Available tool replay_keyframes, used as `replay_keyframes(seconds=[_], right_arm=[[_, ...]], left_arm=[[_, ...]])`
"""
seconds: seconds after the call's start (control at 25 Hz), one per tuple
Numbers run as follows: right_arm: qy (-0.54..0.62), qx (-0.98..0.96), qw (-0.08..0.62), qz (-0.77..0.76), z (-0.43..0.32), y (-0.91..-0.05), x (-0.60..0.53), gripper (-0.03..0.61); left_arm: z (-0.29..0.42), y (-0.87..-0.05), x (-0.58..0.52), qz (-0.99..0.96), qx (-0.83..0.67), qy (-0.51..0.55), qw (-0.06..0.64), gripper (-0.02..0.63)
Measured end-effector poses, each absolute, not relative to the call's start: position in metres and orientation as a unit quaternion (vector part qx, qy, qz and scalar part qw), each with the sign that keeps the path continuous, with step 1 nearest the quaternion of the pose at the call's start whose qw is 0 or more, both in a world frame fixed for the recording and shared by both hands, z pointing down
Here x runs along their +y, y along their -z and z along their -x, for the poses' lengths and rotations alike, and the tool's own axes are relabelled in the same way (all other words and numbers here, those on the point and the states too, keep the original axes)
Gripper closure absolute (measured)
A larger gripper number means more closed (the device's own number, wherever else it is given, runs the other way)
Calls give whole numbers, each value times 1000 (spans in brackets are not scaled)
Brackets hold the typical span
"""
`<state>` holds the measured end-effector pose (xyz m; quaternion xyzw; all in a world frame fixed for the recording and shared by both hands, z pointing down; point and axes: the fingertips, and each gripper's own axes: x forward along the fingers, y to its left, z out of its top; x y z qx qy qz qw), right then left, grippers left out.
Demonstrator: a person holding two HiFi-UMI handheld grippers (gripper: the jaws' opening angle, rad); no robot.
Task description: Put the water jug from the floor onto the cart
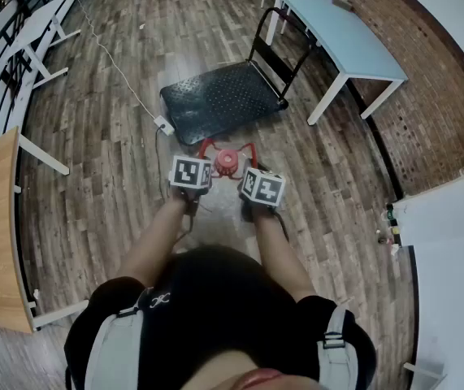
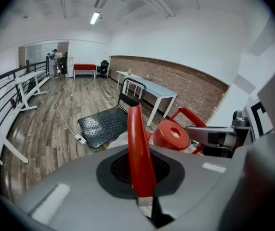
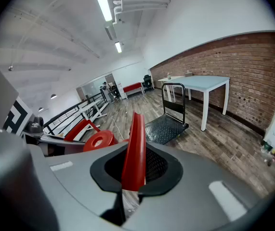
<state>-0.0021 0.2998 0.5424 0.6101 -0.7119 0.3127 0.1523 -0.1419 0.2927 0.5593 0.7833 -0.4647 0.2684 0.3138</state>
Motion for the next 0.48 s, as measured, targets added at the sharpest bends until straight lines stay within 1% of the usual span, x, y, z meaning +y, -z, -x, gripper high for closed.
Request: replay_keyframes(seconds=[0.48], right_arm=[[-320,-724,137,-596,-27,-540,294,529]], left_arm=[[114,-554,289,-779,-478,-270,302,612]])
